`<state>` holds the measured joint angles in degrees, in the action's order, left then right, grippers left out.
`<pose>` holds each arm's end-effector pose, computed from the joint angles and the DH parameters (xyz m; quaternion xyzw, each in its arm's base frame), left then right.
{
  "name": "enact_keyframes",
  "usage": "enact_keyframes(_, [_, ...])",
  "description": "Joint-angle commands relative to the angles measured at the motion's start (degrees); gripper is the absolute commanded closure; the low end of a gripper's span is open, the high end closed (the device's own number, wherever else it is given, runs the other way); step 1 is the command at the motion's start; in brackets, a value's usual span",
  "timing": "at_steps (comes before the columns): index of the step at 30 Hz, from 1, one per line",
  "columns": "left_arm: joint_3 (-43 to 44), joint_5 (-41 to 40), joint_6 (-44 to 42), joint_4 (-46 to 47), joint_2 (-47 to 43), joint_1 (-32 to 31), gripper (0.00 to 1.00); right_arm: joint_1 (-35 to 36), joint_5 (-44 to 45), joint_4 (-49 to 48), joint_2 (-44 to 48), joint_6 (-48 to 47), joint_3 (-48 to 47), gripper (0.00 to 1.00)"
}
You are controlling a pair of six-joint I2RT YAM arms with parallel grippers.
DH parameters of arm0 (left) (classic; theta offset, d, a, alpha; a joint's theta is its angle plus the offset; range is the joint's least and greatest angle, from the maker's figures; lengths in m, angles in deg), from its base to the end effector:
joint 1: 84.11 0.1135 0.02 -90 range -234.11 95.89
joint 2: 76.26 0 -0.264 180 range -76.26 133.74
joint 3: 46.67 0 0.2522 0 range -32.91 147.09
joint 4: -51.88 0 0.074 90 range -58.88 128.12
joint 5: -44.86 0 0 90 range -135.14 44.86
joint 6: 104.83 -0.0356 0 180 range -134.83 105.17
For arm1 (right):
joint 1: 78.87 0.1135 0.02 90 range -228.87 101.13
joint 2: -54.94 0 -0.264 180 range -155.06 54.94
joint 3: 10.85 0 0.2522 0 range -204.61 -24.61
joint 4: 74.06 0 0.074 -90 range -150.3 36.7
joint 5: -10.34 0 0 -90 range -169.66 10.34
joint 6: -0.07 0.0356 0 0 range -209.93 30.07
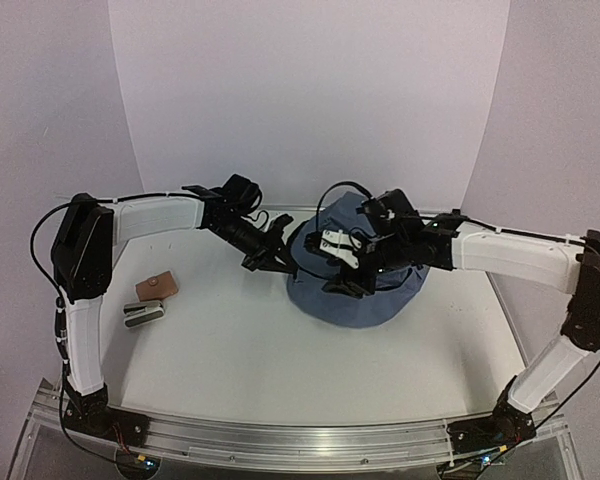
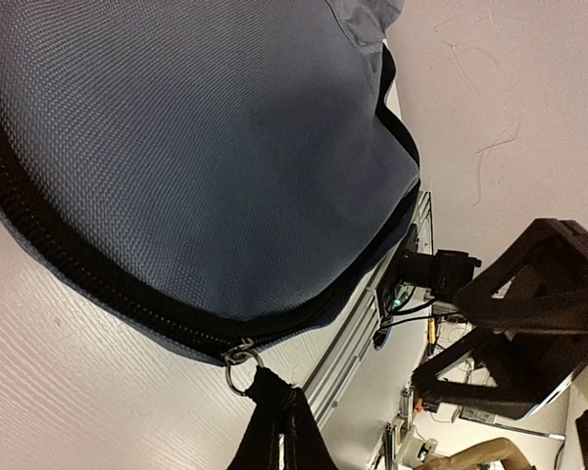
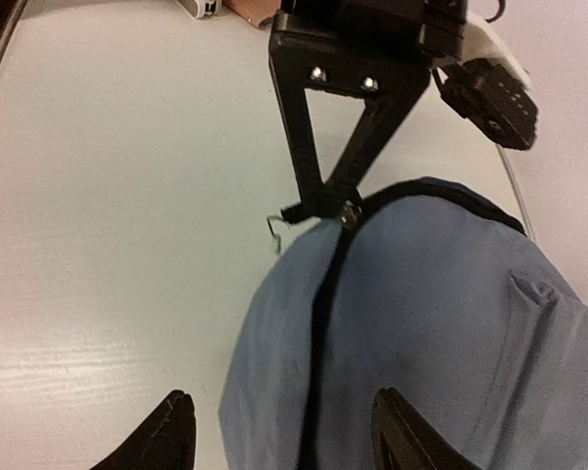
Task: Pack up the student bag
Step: Zip the student bag at the center of the board.
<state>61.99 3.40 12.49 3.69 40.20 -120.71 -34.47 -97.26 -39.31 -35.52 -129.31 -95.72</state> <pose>0.3390 -0.2850 0.2347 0.1903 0.8592 -0.4746 0.0181 0.2464 0.2563 0.2831 -0.6467 0.6248 0.1569 0.4085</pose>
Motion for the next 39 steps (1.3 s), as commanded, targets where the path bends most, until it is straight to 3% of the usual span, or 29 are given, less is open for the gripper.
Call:
enact_keyframes(1, [2.9,2.1,-0.3,0.3,-0.7,-0.1,1.0,1.6,2.9,-5.7,-6.5,6.4,-2.9,0.45])
enact_keyframes(6, [1.0,1.0,0.0,0.5,-1.9,0.0,1.0,1.8,8.4,-8.8,-11.9,4.6,-4.4,0.61])
enact_keyframes(10, [0.7,-0.4,-0.1,0.2,-2.1,0.6,1.0,1.8,9.5,-8.7,-11.0,4.4,-3.6,0.99])
enact_keyframes(19, [0.6,-5.5,0.3,0.0,-1.0,6.1,1.0,1.8,9.1,-2.4,4.2,-0.1,10.3,1.0])
enact_keyframes(25, [1.8,-1.5,-0.3,0.8,0.0,5.8,1.0,1.7,10.9,4.8,13.2,-1.4,18.3,1.0])
enact_keyframes(26, [2.0,-0.4,-0.6,1.2,0.0,5.2,1.0,1.7,11.1,5.2,14.4,-1.2,18.8,0.97])
enact_keyframes(27, [2.2,0.8,-0.7,1.5,0.1,4.4,1.0,1.7,10.7,5.4,15.2,-0.4,18.6,0.84])
enact_keyframes(29, [2.7,4.6,-0.3,2.6,0.6,3.0,1.0,1.7,8.4,5.6,15.2,2.4,16.1,0.44])
enact_keyframes(30, [2.8,6.3,0.1,3.5,0.8,2.3,1.0,1.8,6.5,5.6,14.4,3.5,14.3,0.36])
enact_keyframes(32, [2.9,8.6,0.2,4.6,1.0,1.2,1.0,2.4,4.9,4.8,11.0,7.0,9.2,0.31])
enact_keyframes(39, [1.6,9.6,0.2,5.1,-0.4,0.7,1.0,4.8,2.1,-1.1,-1.1,13.6,-0.9,0.32])
